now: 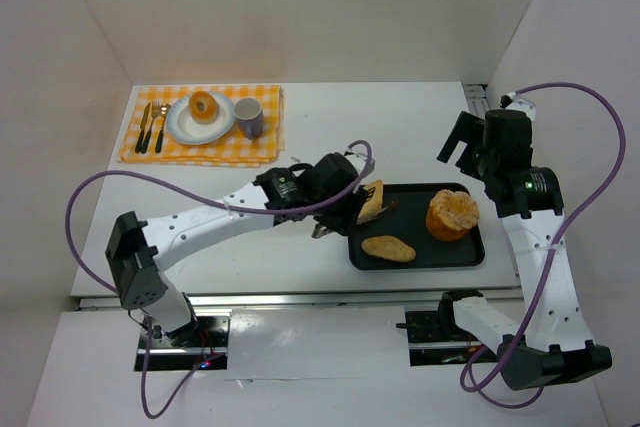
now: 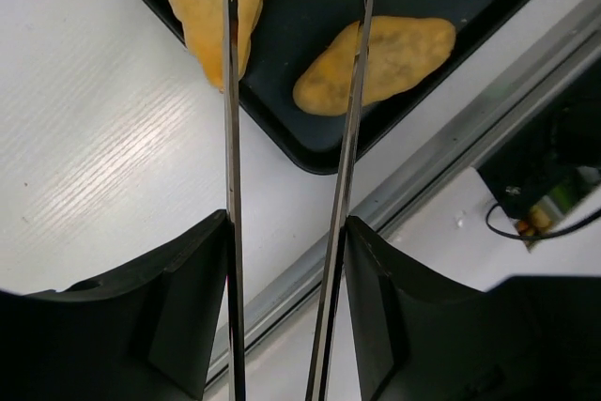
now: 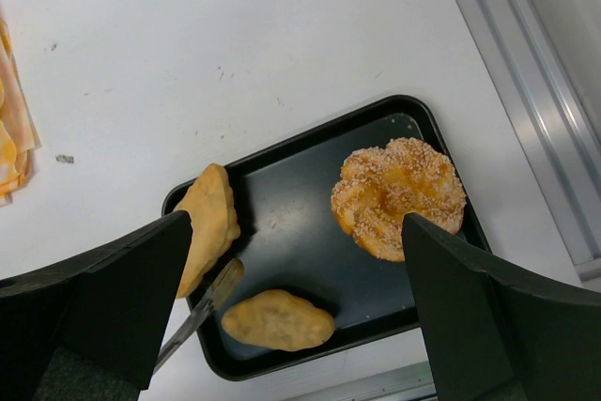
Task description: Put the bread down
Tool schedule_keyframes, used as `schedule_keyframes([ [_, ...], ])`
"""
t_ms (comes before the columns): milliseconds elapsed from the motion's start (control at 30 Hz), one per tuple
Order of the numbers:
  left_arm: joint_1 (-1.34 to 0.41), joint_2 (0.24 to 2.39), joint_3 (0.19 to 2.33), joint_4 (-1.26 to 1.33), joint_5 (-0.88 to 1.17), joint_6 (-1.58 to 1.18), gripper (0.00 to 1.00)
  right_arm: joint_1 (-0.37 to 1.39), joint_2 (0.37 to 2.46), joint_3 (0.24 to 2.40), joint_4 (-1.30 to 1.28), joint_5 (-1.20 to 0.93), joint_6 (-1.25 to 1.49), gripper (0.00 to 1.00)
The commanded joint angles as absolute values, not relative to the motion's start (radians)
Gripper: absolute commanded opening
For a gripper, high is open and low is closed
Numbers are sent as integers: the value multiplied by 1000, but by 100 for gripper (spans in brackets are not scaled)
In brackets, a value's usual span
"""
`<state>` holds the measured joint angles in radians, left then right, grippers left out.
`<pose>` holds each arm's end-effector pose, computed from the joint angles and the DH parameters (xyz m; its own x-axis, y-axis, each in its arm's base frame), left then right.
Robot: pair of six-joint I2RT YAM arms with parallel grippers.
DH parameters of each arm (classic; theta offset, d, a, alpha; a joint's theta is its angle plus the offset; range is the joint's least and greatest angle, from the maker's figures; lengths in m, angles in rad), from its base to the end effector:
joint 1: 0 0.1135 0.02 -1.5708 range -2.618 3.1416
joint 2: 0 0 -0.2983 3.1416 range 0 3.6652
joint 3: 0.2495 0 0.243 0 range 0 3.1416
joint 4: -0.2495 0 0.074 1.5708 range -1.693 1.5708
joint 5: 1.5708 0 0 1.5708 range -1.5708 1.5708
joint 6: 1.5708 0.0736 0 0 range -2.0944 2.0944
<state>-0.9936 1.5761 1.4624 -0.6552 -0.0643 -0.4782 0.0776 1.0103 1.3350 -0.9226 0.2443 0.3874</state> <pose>0.2049 -0.3061 0.3422 -0.7101 0.2489 -0.6586 0.5455 0.7860 -0.2911 0.1865 -0.0034 0.4163 -0.4727 0.3309 -0.8167 0.3269 0.9265 0.1862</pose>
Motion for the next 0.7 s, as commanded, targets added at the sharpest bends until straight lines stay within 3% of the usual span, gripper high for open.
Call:
schedule_keyframes([
  [0,-1032,1630,1546,-710,-227,-508,62,75,991,1378,-925,265,365,100],
  [367,-1108,1641,1552,-782,-443,-575,63,75,982,1350,-925,265,365,100],
  [667,-1108,1660,1534,-804,-371,-563,63,75,982,1341,-916,256,365,100],
])
